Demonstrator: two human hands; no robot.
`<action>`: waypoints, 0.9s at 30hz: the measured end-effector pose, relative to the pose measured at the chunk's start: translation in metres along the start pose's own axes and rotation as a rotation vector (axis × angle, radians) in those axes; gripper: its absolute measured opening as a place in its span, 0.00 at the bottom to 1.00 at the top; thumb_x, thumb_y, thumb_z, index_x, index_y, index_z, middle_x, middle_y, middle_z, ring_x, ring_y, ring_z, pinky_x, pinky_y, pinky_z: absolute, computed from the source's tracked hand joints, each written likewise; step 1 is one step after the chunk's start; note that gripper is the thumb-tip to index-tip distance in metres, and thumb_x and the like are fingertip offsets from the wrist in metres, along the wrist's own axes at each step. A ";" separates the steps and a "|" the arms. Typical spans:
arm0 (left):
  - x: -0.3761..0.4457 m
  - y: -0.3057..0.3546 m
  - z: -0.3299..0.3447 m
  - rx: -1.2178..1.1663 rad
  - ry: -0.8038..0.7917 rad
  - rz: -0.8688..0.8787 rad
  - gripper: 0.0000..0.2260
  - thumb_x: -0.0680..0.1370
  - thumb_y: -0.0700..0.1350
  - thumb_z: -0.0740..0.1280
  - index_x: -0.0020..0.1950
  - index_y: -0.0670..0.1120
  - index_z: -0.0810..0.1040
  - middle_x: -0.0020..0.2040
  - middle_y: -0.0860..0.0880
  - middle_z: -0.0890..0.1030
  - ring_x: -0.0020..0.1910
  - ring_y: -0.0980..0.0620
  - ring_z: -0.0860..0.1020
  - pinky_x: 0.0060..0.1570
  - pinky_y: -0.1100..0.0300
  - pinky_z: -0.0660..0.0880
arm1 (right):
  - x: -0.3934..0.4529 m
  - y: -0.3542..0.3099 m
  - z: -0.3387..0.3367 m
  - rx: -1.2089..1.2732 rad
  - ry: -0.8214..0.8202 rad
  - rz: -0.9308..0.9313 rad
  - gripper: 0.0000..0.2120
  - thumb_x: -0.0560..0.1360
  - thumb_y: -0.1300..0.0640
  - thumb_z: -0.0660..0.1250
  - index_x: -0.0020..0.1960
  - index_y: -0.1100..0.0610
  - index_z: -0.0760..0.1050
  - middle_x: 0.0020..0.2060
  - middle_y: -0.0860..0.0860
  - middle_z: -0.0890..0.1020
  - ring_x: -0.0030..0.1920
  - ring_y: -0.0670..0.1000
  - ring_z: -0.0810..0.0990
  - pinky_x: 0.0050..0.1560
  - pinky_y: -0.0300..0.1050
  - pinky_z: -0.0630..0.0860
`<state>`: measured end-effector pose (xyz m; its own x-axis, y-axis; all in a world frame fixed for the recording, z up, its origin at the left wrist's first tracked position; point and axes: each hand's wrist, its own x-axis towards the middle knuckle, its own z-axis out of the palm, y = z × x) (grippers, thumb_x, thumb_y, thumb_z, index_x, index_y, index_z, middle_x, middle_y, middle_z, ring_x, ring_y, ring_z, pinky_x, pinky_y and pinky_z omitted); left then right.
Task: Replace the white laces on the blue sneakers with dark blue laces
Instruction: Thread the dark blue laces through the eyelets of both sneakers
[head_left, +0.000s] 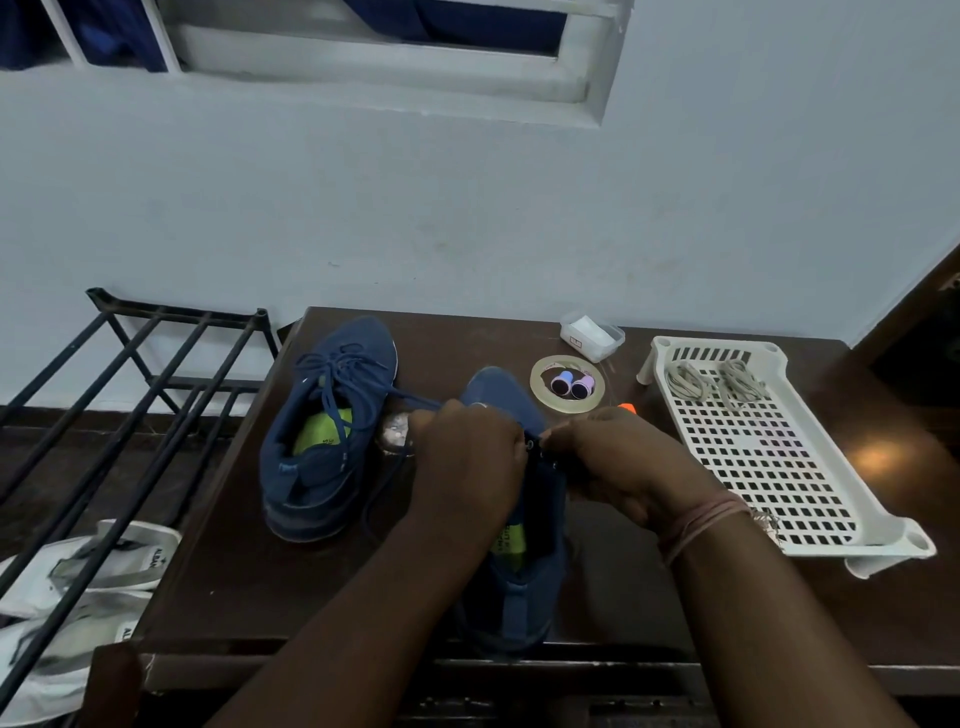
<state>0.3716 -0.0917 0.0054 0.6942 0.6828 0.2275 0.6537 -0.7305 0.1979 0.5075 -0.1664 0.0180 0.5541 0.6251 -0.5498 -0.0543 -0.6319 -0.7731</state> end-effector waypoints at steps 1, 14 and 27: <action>0.000 -0.001 0.002 -0.040 0.000 0.005 0.13 0.81 0.54 0.60 0.48 0.53 0.83 0.45 0.53 0.81 0.47 0.50 0.75 0.50 0.51 0.69 | 0.000 0.001 0.001 0.023 -0.016 -0.004 0.09 0.76 0.58 0.68 0.52 0.63 0.81 0.47 0.61 0.85 0.49 0.61 0.85 0.51 0.59 0.82; 0.004 -0.026 -0.006 -0.681 0.008 -0.288 0.03 0.76 0.46 0.70 0.47 0.54 0.80 0.50 0.53 0.77 0.43 0.61 0.77 0.41 0.69 0.70 | -0.009 -0.009 0.011 0.520 0.197 -0.212 0.06 0.74 0.62 0.68 0.48 0.63 0.74 0.35 0.56 0.77 0.32 0.51 0.78 0.33 0.44 0.78; -0.008 -0.052 -0.015 -0.572 -0.224 -0.325 0.07 0.80 0.52 0.66 0.43 0.53 0.79 0.39 0.57 0.81 0.38 0.61 0.77 0.34 0.64 0.69 | -0.011 -0.003 0.013 -0.447 0.110 -0.298 0.11 0.79 0.55 0.65 0.39 0.56 0.76 0.33 0.51 0.80 0.33 0.48 0.79 0.35 0.40 0.71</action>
<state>0.3272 -0.0593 0.0073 0.5756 0.8091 -0.1189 0.6206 -0.3375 0.7078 0.4903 -0.1657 0.0219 0.5767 0.7702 -0.2725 0.4630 -0.5829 -0.6677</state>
